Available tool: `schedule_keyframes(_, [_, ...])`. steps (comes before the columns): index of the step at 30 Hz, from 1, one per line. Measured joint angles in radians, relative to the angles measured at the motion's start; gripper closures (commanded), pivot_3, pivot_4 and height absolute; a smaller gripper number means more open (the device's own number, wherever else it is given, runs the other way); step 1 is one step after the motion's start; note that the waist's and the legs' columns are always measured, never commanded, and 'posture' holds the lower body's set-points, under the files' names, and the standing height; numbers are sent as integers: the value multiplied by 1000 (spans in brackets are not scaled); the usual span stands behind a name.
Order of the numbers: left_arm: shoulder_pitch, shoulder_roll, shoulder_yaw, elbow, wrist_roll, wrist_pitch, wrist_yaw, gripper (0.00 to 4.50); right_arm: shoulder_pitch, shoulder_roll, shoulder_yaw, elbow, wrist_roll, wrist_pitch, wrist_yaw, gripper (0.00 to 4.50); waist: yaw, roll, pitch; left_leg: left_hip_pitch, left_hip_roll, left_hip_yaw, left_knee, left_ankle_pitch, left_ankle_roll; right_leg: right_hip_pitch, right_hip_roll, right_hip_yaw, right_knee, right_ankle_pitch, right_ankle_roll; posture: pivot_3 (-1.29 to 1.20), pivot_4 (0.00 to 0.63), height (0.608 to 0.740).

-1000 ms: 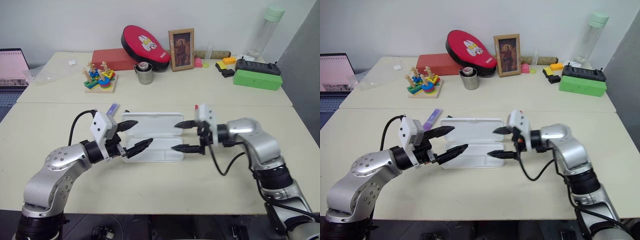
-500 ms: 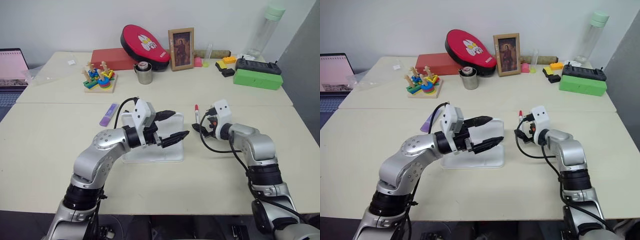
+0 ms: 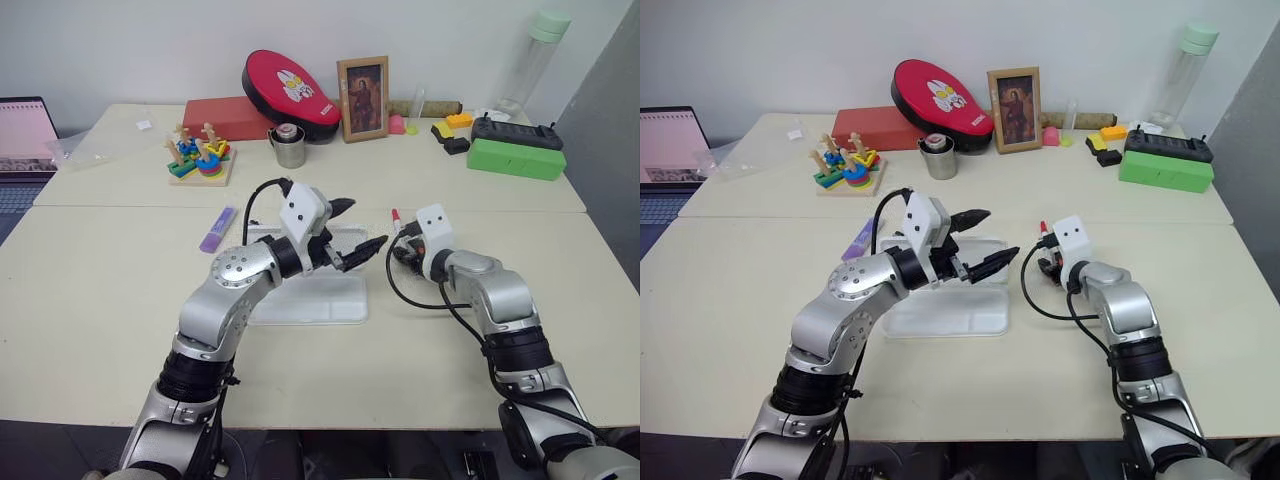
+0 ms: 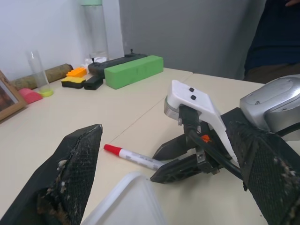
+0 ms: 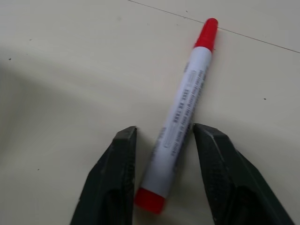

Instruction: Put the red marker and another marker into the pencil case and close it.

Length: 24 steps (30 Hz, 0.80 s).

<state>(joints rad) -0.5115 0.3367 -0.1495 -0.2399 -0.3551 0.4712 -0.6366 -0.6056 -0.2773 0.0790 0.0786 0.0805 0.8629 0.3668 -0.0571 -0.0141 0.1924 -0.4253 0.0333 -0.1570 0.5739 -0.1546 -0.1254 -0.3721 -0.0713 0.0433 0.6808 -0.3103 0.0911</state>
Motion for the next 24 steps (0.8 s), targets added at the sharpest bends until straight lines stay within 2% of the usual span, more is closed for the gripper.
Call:
schedule_keyframes(4, [-5, -16, 0, 11, 12, -7, 16, 0, -2, -4, 7, 10, 0, -16, 3, 4154, 0, 0, 0, 0, 0, 0, 0, 0, 0, 0, 0, 0, 0, 0, 0, 0, 150, 740])
schedule_keyframes(10, [-15, -16, 13, 17, 17, -17, 12, 0, -6, -26, 5, 55, -19, -98, -6, 4167, 1, 0, 0, 0, 0, 0, 1, 0, 0, 0, 0, 0, 0, 0, 0, 0, 150, 740])
schedule_keyframes(12, [-14, 12, 35, 8, 0, -6, -3, 0, -27, -41, -15, 93, -20, -151, -18, 4167, 0, 0, 0, 0, 0, 0, 0, 0, 0, -1, 0, 0, 0, 0, 0, 0, 150, 740])
schedule_keyframes(14, [13, 78, 83, -52, -39, 31, -24, 0, -74, -73, -69, 100, 12, -241, 17, 4167, -10, 2, 2, -1, 0, 1, 0, 0, 0, -2, 0, 1, 0, 0, 0, 0, 150, 740])
schedule_keyframes(16, [50, 129, 145, -120, -82, 73, -33, 0, -133, -101, -126, 75, 60, -304, 78, 4167, -18, 2, 2, -1, 0, 0, -1, 0, 0, -2, 0, 0, 0, 0, 0, 0, 150, 740])
schedule_keyframes(18, [127, 202, 224, -208, -149, 132, -49, 0, -158, -124, -131, -30, 143, -345, 209, 4167, -31, 3, 2, -1, 0, 0, -2, 0, 1, -2, 0, 1, -1, -1, 0, 0, 150, 740])
schedule_keyframes(21, [239, 262, 334, -278, -247, 202, -65, 0, -155, -146, -66, -154, 237, -336, 383, 4167, -29, 3, 2, -1, 0, 0, -3, -1, 1, -2, 0, 0, -1, -2, 0, 0, 150, 740])
schedule_keyframes(24, [429, 329, 443, -335, -286, 219, -97, 0, -138, -160, 69, -229, 258, -309, 501, 4167, -31, 3, 2, 0, 0, 1, -2, -1, 1, -1, 0, 1, 0, -1, 0, 0, 150, 740])
